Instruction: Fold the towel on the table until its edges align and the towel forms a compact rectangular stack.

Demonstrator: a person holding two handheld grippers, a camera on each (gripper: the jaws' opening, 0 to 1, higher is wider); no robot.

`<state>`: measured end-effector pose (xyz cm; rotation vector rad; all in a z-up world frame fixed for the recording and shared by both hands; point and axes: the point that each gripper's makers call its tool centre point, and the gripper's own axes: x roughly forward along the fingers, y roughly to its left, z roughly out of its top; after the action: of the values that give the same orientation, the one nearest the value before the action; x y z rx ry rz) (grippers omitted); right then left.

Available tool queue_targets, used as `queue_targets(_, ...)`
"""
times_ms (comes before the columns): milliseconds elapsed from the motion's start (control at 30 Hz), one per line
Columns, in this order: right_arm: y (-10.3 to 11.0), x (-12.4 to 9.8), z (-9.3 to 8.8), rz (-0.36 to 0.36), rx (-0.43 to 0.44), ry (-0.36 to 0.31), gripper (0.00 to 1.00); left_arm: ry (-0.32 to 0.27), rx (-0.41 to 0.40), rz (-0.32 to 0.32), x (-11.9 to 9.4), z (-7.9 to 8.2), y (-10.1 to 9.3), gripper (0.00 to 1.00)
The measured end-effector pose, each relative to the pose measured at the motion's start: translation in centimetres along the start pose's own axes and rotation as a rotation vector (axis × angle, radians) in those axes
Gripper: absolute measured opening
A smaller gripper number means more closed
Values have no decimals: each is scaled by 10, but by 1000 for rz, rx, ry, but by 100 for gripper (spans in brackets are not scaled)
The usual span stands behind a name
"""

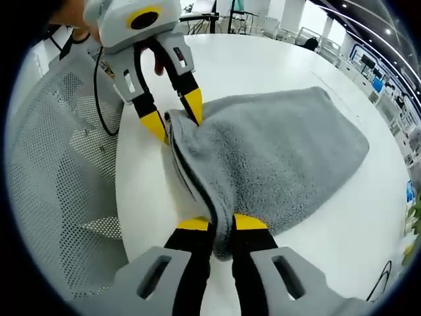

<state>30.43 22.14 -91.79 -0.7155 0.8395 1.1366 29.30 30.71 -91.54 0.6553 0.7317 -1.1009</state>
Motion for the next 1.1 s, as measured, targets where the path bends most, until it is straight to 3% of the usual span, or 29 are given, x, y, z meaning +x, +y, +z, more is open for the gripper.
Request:
queue_targets(167,1,0,0,-1,7,1,9,-35,-17,41,-1,4,9,8)
queue_targets(200,2,0,0,1,9,0,9,-40,-87,29,0,3,8,8)
queue_targets(233,2,0,0,0,4,1,9,-43,-102,32,-1,3,9,7)
queue_targets(467,6,-2,-1,19,-13,4,9,-24,-98,16,-3,4,5,7)
queue_targets(667,13,-7,-1,45,36,-6,8,-30,-106,-8,-9,6,-1,7)
queue_targets(900,29,-14,0,105,49,9,8,-25,-108,-72,-20,8,-13,7)
queue_targets(1100,45,-25,3,151,112,-17,8,-38,-108,-122,-36,11,-23,7)
